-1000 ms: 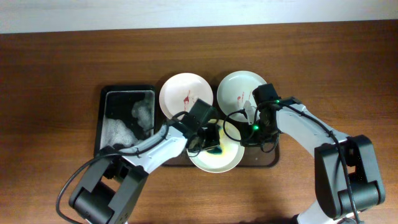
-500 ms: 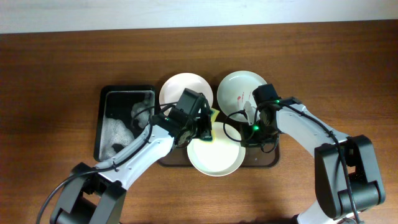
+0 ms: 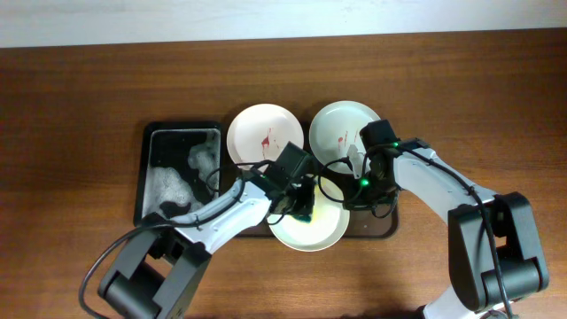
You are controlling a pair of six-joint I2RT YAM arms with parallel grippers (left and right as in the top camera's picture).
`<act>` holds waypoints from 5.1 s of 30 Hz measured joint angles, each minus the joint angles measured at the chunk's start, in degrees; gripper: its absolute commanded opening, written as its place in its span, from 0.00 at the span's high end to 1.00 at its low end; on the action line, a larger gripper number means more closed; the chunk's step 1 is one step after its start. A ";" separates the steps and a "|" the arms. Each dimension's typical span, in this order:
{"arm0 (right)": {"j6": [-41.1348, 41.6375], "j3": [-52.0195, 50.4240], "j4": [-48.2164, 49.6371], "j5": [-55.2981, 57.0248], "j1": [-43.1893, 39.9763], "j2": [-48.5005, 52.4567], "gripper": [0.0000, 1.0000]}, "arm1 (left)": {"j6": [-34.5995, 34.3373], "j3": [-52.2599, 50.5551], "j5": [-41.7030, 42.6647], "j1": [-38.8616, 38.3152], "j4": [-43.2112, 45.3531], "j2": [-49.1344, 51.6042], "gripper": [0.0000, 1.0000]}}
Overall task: Clean dirty plates on tray and stack at the side
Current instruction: 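Scrub the front plate with the sponge while right gripper holds it, then return the sponge to the soapy tray with the left gripper, then lift the cleaned plate with right gripper and set it right of tray, then grasp the left plate rim with right gripper and drag it forward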
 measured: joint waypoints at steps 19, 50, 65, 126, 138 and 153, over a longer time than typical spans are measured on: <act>-0.04 0.00 -0.37 0.26 0.00 0.00 0.96 | 4.92 7.76 -7.98 7.72 -20.70 -7.56 1.00; 1.07 14.67 -9.25 50.10 19.32 -9.57 0.96 | 28.02 7.98 -9.57 36.24 -19.06 3.65 0.13; 1.03 18.71 -9.27 69.35 28.22 -9.68 0.96 | 28.00 8.00 -9.57 36.24 -13.09 4.39 0.13; 5.35 19.74 -8.09 19.06 -36.89 -0.94 0.54 | 28.57 8.52 -8.33 36.30 -21.29 5.70 0.32; -5.14 19.74 -8.70 -0.87 -19.71 -0.92 0.41 | 28.65 13.44 -8.31 36.30 -25.57 5.33 0.20; 2.16 19.89 6.23 2.08 6.36 0.79 0.36 | 28.63 13.44 -8.31 36.30 -25.57 5.33 0.18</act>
